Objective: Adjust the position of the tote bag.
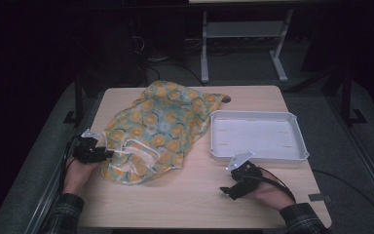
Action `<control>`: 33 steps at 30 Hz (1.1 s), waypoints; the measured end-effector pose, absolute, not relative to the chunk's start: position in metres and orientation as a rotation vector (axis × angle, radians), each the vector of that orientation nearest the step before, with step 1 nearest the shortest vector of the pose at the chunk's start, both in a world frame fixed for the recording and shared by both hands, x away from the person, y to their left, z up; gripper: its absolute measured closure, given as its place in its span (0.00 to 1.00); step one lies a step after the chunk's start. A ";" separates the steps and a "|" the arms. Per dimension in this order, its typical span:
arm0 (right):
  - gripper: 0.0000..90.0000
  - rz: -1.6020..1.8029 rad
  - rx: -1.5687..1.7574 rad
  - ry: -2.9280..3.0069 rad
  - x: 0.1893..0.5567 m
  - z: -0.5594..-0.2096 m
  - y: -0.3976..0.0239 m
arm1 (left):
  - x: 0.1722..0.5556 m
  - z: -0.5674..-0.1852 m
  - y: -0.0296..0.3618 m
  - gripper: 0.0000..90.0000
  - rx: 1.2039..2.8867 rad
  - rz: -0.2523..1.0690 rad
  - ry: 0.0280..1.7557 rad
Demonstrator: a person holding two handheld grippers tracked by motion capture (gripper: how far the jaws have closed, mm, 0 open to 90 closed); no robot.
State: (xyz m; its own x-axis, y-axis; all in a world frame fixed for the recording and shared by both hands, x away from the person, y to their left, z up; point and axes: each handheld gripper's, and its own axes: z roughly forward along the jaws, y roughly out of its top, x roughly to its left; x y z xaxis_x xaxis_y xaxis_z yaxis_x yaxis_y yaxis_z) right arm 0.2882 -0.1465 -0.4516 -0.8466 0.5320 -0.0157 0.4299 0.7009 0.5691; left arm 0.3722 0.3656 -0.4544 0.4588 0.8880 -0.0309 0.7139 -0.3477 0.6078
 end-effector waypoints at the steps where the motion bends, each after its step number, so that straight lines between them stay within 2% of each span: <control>1: 0.21 0.844 0.774 2.728 0.288 -0.452 -0.146 | 0.372 -0.454 0.365 0.71 2.156 0.407 1.329; 3: 0.21 0.834 0.756 2.726 0.289 -0.452 -0.147 | 0.372 -0.454 0.365 0.79 2.160 0.402 1.326; 4: 0.21 0.834 0.756 2.726 0.289 -0.452 -0.147 | 0.372 -0.454 0.365 0.79 2.169 0.395 1.314; 5: 0.21 0.831 0.760 2.725 0.289 -0.452 -0.146 | 0.372 -0.454 0.364 0.90 2.160 0.358 1.311; 6: 0.21 0.832 0.763 2.726 0.288 -0.452 -0.146 | 0.372 -0.454 0.364 0.94 2.165 0.349 1.303; 9: 0.21 0.834 0.765 2.724 0.288 -0.452 -0.147 | 0.372 -0.453 0.363 0.99 2.182 0.366 1.307; 14: 0.21 0.838 0.775 2.723 0.288 -0.452 -0.147 | 0.367 -0.450 0.366 1.00 2.205 0.380 1.303; 33: 0.21 0.841 0.792 2.714 0.288 -0.451 -0.148 | 0.310 -0.437 0.371 1.00 2.145 0.242 1.221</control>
State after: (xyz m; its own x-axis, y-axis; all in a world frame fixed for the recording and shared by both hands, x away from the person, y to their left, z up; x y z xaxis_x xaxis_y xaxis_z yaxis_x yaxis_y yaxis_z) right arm 0.2877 -0.1483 -0.4508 -0.8388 0.5439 -0.0235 0.4352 0.6959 0.5712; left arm 0.3101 0.3713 -0.4370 0.5495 0.8217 -0.1513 0.7015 -0.3554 0.6178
